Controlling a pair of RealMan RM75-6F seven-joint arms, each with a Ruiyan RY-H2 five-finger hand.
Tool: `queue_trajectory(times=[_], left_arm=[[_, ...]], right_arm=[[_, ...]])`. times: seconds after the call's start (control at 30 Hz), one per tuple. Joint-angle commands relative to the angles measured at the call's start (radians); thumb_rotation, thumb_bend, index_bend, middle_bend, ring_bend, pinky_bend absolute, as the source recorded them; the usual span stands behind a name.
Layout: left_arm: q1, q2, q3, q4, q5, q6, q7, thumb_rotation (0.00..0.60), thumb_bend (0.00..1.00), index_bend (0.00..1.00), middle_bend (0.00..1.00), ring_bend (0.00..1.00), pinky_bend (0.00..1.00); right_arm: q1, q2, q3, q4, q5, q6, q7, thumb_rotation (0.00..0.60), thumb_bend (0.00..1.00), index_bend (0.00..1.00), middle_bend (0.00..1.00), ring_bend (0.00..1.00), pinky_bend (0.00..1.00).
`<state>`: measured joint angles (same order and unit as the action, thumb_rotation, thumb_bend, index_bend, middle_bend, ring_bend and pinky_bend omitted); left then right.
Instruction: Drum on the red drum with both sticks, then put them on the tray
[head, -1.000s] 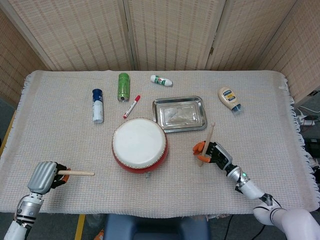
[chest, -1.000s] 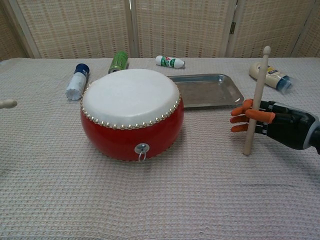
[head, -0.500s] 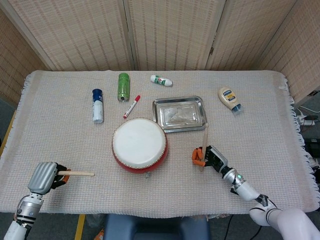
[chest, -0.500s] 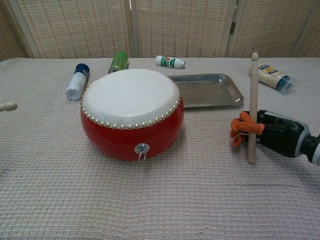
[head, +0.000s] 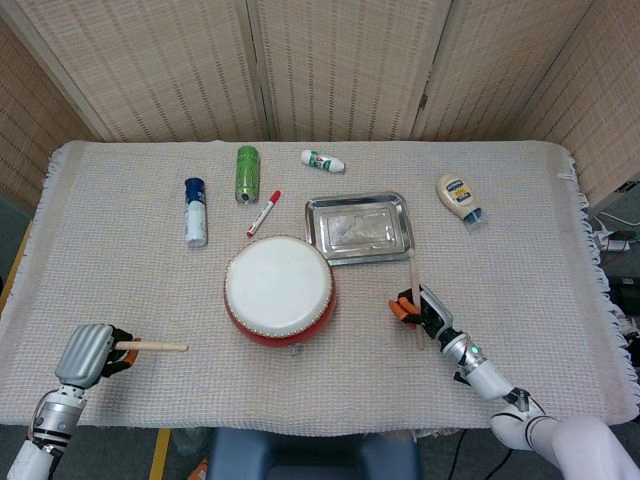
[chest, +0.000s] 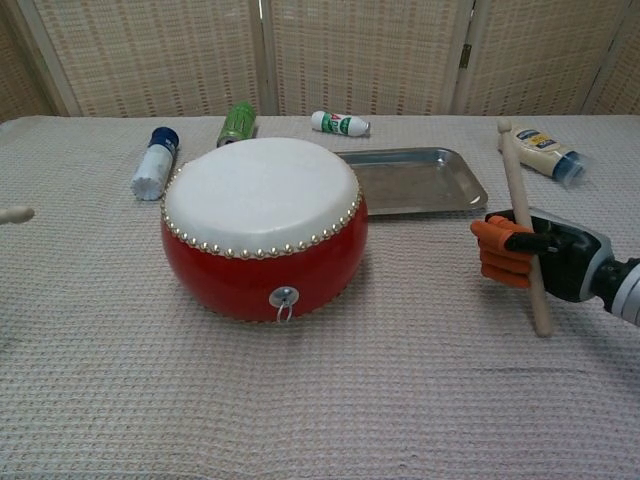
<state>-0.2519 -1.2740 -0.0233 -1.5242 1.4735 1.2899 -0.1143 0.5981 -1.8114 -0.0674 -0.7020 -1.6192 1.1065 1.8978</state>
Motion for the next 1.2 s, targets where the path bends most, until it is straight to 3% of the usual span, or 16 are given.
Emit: queue_trajectory(times=[0.03, 0.27, 0.57, 0.67, 0.8, 1.0, 1.2], left_arm=[[-0.001, -0.001, 0.001, 0.003, 0.0, -0.003, -0.002, 0.6, 0.52, 1.0, 1.0, 1.0, 1.0], [-0.012, 0.007, -0.003, 0.005, 0.008, -0.009, 0.003, 0.6, 0.52, 1.0, 1.0, 1.0, 1.0], [-0.065, 0.04, -0.018, -0.012, 0.046, -0.039, 0.061, 0.6, 0.52, 1.0, 1.0, 1.0, 1.0], [-0.101, 0.053, -0.041, -0.036, 0.064, -0.049, 0.089, 0.6, 0.52, 1.0, 1.0, 1.0, 1.0], [-0.154, 0.072, -0.077, -0.073, 0.058, -0.09, 0.125, 0.6, 0.52, 1.0, 1.0, 1.0, 1.0], [-0.246, 0.084, -0.142, -0.122, -0.013, -0.183, 0.234, 0.6, 0.52, 1.0, 1.0, 1.0, 1.0], [-0.331, 0.033, -0.191, -0.11, -0.132, -0.266, 0.373, 0.6, 0.52, 1.0, 1.0, 1.0, 1.0]], right_arm=[[0.003, 0.029, 0.014, -0.041, 0.012, 0.001, -0.059, 0.6, 0.57, 1.0, 1.0, 1.0, 1.0], [0.036, 0.156, 0.014, -0.191, -0.006, -0.017, -0.271, 0.6, 0.59, 1.0, 1.0, 1.0, 1.0], [0.127, 0.448, 0.08, -0.575, 0.06, -0.166, -0.898, 0.6, 0.59, 1.0, 1.0, 1.0, 1.0], [0.195, 0.562, 0.105, -0.713, 0.102, -0.293, -1.118, 0.6, 0.59, 1.0, 1.0, 1.0, 1.0], [0.289, 0.652, 0.138, -0.816, 0.174, -0.451, -1.364, 0.6, 0.59, 1.0, 1.0, 1.0, 1.0], [0.396, 0.651, 0.178, -0.853, 0.352, -0.515, -1.878, 0.6, 0.59, 1.0, 1.0, 1.0, 1.0], [0.501, 0.606, 0.179, -0.895, 0.603, -0.473, -2.254, 0.6, 0.59, 1.0, 1.0, 1.0, 1.0]])
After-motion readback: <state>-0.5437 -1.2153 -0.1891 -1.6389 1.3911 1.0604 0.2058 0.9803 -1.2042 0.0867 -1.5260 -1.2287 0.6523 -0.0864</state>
